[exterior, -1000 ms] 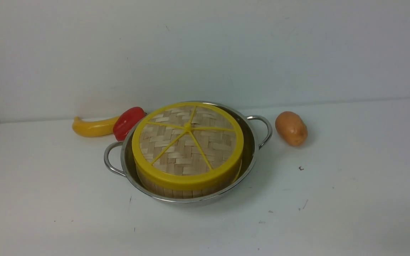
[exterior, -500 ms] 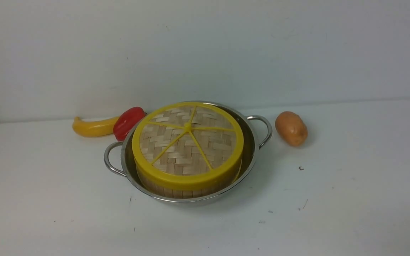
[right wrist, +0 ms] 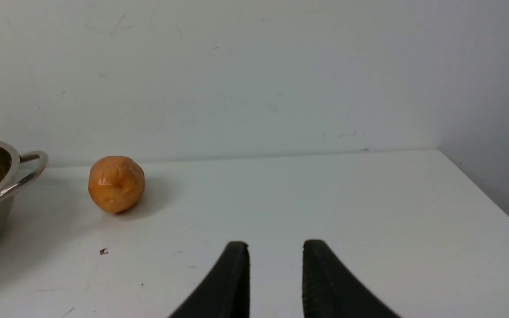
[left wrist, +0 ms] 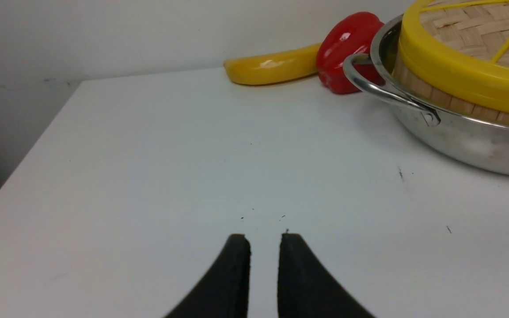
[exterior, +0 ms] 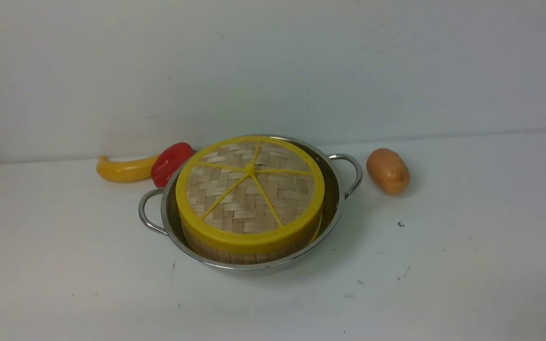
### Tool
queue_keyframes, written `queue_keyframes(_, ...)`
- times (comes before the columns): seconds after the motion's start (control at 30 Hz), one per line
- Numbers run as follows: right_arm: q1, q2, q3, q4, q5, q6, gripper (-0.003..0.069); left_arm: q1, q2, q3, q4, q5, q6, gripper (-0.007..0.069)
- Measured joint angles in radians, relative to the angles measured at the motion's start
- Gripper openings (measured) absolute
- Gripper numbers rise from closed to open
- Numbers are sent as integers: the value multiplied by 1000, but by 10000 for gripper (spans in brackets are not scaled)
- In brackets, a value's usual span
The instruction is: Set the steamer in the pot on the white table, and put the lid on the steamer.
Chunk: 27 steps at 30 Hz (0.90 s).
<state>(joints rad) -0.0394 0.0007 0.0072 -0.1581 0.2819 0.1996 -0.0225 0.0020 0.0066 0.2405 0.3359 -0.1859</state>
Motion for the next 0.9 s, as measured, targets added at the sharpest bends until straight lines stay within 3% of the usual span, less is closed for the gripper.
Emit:
queue_keyframes(0.6, 0, 0, 0, 0, 0, -1, 233, 0, 0, 0, 0, 0, 0, 106)
queue_keyframes(0.9, 0, 0, 0, 0, 0, -1, 242, 0, 0, 0, 0, 0, 0, 145)
